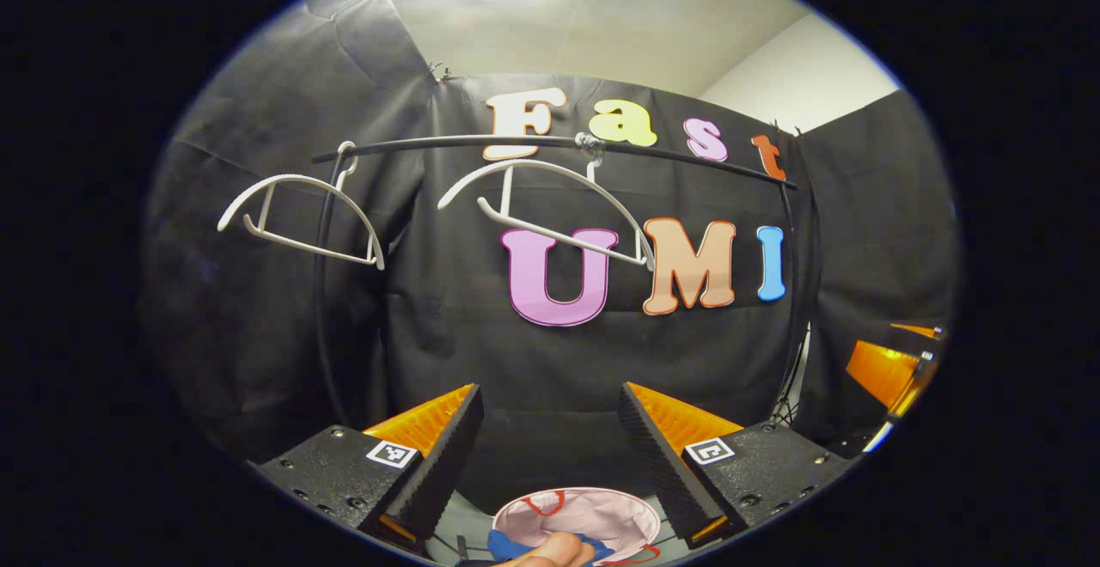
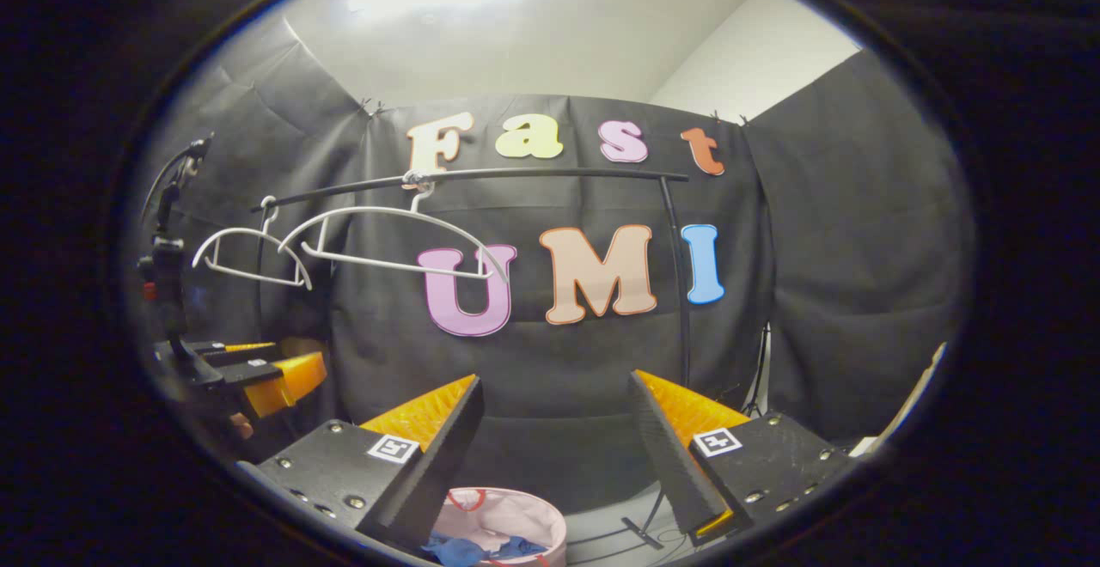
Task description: Grasp the clothes on the hanger with both hands and then place them into the laundry hamper below.
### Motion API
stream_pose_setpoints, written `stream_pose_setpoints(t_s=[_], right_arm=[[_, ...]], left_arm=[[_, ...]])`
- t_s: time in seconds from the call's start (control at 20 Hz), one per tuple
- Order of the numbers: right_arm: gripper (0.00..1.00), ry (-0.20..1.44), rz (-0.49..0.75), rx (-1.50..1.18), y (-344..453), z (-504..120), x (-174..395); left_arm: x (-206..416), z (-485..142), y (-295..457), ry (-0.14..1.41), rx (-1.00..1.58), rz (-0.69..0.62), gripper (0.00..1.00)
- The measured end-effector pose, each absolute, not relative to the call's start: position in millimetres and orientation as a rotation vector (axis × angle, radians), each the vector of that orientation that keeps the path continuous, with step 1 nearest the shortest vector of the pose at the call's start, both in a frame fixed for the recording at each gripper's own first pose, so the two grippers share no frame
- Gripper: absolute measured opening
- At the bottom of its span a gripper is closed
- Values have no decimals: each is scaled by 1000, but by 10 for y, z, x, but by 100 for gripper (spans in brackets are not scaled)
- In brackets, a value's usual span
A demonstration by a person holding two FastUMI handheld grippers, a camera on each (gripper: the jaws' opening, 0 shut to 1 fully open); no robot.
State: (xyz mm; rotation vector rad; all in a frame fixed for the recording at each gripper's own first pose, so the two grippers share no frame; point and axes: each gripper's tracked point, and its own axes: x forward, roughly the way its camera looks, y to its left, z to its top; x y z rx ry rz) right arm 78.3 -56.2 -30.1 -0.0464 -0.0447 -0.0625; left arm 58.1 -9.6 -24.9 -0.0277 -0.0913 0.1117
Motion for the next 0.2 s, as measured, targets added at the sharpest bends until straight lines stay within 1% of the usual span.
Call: stream_pose_setpoints(t_s=[0.05,0.1,0.15,0.2], right_arm=[[96,-50,-58,-60,-552,-280,786],[98,-56,-46,-70,-531,-273,779],[100,-63,-31,-75,-496,-255,769],[100,-68,-21,-78,-477,-244,762]], left_arm=[[596,-223,-123,-97,-40,112,98],[601,-209,-140,-101,-54,114,97],[613,-190,-156,-108,-64,116,94],[631,-174,-173,-112,-73,117,93]])
